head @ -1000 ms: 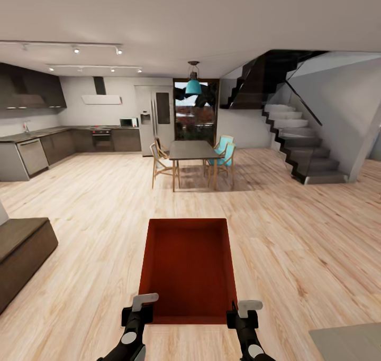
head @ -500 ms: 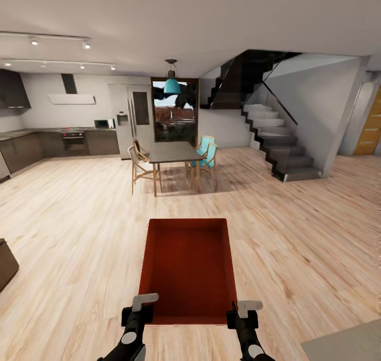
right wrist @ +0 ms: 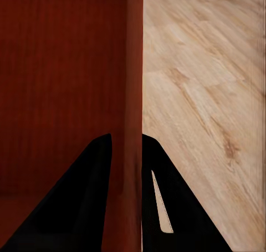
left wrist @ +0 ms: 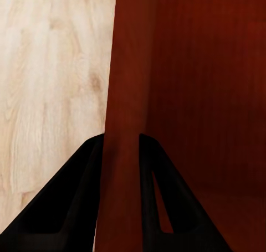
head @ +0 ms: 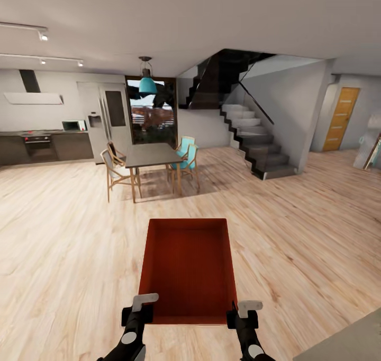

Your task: Move the two storage containers from the living room to the garage. In the garage, place one container on the floor and stack the other container on top of it (either order is fine).

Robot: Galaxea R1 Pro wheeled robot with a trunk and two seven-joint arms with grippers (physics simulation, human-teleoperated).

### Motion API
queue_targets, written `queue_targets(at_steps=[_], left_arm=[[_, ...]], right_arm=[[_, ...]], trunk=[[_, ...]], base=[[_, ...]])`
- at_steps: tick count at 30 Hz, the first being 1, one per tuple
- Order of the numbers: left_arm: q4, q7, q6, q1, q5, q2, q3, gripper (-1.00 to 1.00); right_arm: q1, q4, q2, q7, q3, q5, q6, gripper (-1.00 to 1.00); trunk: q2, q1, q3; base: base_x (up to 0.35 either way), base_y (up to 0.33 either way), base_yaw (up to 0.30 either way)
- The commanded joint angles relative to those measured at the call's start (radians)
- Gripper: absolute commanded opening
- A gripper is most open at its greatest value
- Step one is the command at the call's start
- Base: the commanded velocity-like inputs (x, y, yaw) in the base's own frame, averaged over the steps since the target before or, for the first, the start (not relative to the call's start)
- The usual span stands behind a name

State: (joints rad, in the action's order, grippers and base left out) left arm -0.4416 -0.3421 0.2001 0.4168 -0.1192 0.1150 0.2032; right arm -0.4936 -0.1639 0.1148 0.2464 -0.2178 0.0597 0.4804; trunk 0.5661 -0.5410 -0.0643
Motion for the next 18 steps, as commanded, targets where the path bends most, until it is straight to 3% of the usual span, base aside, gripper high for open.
queue_targets(at_steps=[1, 5, 18], left_arm=[[0.003, -0.008, -0.067, 0.000, -0.020, 0.000, 0.009, -1.00], [0.003, -0.008, -0.067, 0.000, -0.020, 0.000, 0.010, -1.00], [0.003, -0.008, -0.067, 0.000, -0.020, 0.000, 0.010, -1.00]], right_arm=[[-0.002, -0.005, 0.000, 0.019, 0.006, 0.012, 0.011, -1.00], [-0.002, -0.005, 0.000, 0.019, 0.005, 0.012, 0.011, -1.00], [-0.002, -0.006, 0.000, 0.019, 0.006, 0.014, 0.009, -1.00]], trunk=[[0.002, -0.001, -0.002], [0.002, -0.001, -0.002], [0.002, -0.001, -0.002]], base=[[0.321, 0.000, -0.242], [0.321, 0.000, -0.154], [0.321, 0.000, -0.008]])
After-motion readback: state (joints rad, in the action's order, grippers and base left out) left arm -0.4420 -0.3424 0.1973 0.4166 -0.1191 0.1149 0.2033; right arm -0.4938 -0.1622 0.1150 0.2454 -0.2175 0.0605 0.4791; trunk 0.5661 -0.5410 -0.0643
